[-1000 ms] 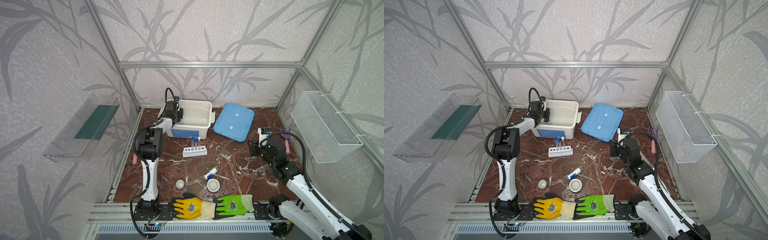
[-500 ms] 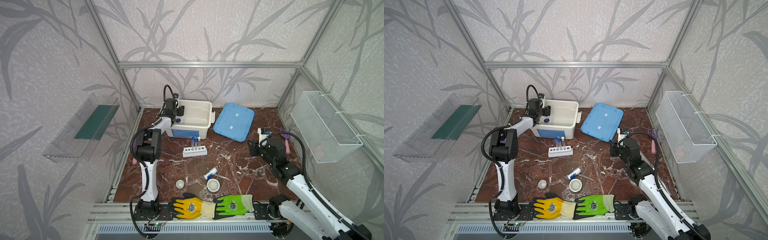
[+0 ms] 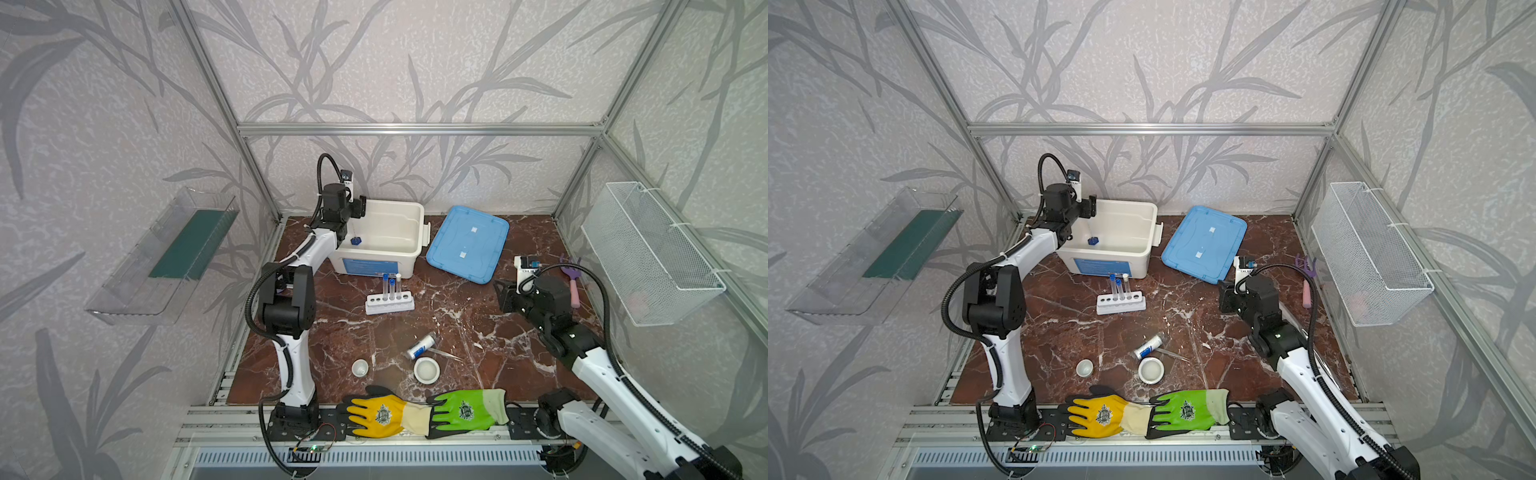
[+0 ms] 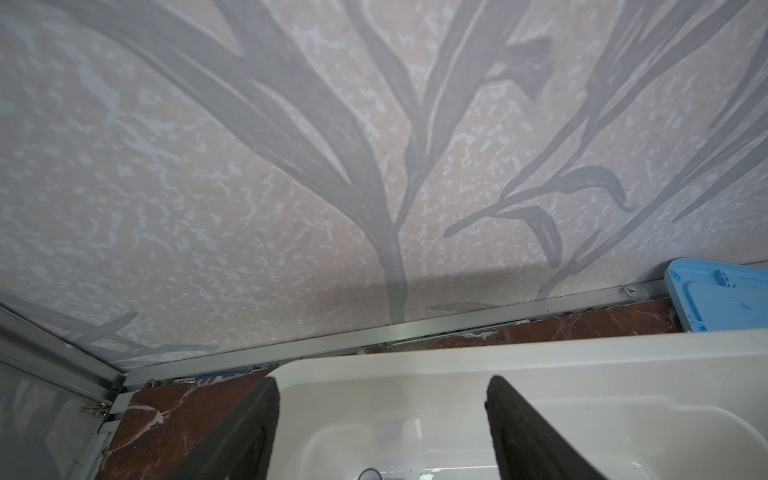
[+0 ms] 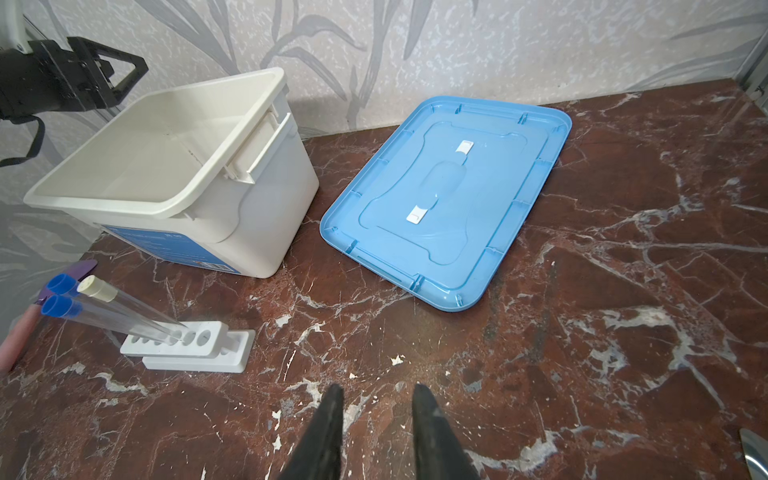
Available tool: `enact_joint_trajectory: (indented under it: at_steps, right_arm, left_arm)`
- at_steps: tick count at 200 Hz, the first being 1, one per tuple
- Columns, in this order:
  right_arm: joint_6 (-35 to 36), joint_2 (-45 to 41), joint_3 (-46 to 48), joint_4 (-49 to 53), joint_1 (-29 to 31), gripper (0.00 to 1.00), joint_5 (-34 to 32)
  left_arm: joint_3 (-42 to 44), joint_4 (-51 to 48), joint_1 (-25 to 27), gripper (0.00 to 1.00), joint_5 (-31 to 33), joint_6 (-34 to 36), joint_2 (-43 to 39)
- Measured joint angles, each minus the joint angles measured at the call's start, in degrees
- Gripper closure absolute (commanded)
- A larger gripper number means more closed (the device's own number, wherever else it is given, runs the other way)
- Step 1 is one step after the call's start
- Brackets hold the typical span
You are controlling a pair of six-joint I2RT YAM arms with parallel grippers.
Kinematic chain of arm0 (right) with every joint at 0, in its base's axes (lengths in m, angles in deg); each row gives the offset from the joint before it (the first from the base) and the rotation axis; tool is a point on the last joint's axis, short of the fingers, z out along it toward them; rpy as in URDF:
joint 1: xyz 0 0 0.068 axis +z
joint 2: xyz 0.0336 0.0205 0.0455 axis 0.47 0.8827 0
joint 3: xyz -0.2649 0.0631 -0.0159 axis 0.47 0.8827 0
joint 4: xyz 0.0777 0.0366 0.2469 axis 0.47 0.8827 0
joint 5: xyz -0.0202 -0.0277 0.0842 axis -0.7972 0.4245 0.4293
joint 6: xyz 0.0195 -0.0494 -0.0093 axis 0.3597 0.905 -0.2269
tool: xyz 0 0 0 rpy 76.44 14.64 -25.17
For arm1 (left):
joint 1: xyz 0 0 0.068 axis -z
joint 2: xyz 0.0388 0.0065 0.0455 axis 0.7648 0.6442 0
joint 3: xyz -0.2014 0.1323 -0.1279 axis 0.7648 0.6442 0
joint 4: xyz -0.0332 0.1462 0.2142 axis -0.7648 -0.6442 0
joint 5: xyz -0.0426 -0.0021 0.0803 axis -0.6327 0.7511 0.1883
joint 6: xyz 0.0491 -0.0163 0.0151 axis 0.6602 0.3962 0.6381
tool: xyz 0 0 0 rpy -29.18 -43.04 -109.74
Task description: Organize the chemistry lab equipment
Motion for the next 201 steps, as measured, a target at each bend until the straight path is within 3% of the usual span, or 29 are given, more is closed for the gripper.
enact_joint_trajectory:
  at_steps: [60,127,201]
  right_arm:
    - [2.01,0.63,-3.30,2.91,-0.04,0.62,2.43]
    - [4.55,2.51,-7.98,8.48,0.94,0.51,7.02]
    - [10.34,8.09,-13.88,16.83,13.14,0.46,4.33]
  left_arm:
    - [4.26,0.37,1.40,0.21,-0.68,0.90,-10.08]
    - [18.38,-0.07,6.10,0.21,-0.48,2.69,-32.76]
    - [38.99,-13.25,13.29,0.26,2.67,-1.11,-57.24]
